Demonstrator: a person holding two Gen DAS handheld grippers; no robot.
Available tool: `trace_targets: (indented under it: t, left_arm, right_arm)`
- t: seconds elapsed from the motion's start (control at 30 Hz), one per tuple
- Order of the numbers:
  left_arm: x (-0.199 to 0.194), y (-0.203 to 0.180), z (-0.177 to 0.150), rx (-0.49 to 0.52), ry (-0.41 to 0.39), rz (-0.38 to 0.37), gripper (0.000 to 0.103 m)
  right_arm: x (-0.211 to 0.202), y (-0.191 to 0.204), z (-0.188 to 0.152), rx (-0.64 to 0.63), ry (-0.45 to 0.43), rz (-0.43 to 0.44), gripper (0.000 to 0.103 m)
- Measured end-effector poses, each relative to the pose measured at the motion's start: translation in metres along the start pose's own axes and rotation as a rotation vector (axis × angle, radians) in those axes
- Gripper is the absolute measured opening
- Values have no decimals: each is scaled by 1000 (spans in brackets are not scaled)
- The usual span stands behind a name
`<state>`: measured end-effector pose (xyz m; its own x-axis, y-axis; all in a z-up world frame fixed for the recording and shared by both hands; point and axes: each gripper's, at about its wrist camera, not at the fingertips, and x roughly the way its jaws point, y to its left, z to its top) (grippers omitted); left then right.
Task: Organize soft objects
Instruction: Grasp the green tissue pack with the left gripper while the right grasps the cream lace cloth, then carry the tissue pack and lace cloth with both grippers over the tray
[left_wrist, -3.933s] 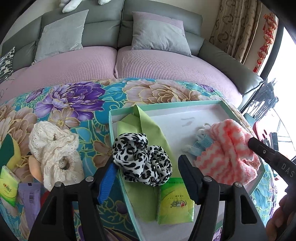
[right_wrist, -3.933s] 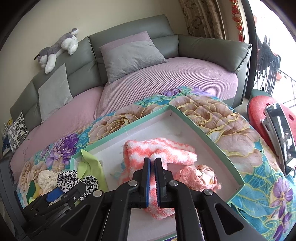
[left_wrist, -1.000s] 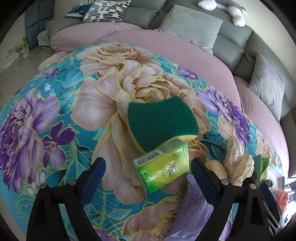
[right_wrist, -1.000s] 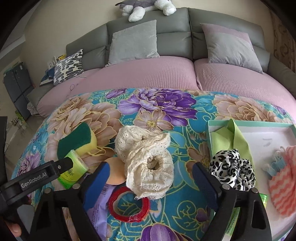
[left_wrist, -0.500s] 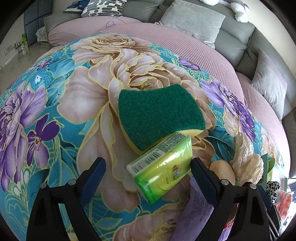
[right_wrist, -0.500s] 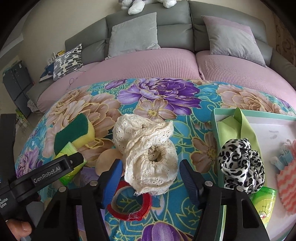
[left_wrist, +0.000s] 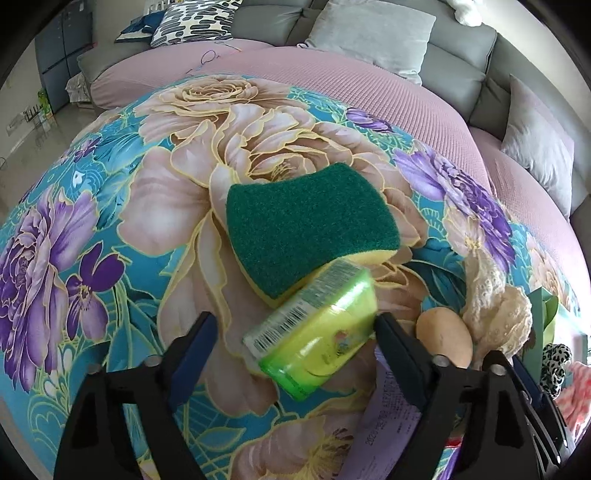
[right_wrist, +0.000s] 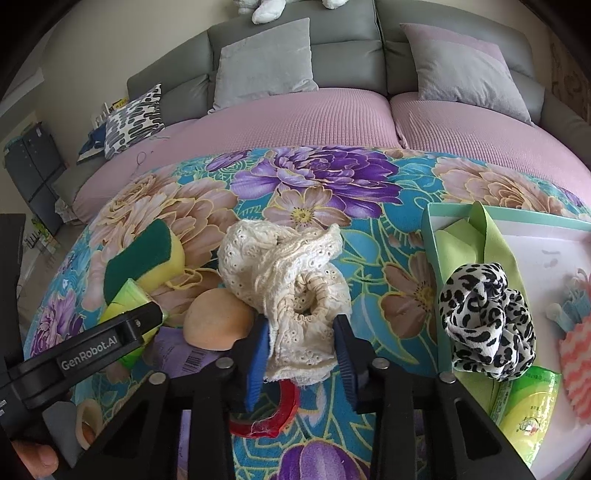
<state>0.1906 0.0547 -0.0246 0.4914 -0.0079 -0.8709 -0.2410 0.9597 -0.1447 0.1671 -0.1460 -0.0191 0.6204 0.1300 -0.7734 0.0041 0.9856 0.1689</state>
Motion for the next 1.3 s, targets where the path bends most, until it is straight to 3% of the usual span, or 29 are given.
trace_targets:
  t: [0.17,0.37,0.83,1.3]
  left_arm:
    - [-3,-4,-1,12,1,-22,68]
    - [-9,-6,0,21,-7,-18,62]
    - [-29,-10,3,45,-60,-40,38]
    - [-54,-17,6,62,-113,-91,23]
  right_arm:
    - [-1,-4,0,21,-1,12,22]
    - [-6,-9,1,45,-26,19,17]
    - [-34,-16,8,61,-114,26,16]
    - [-55,-21,12,74,-170,29,16]
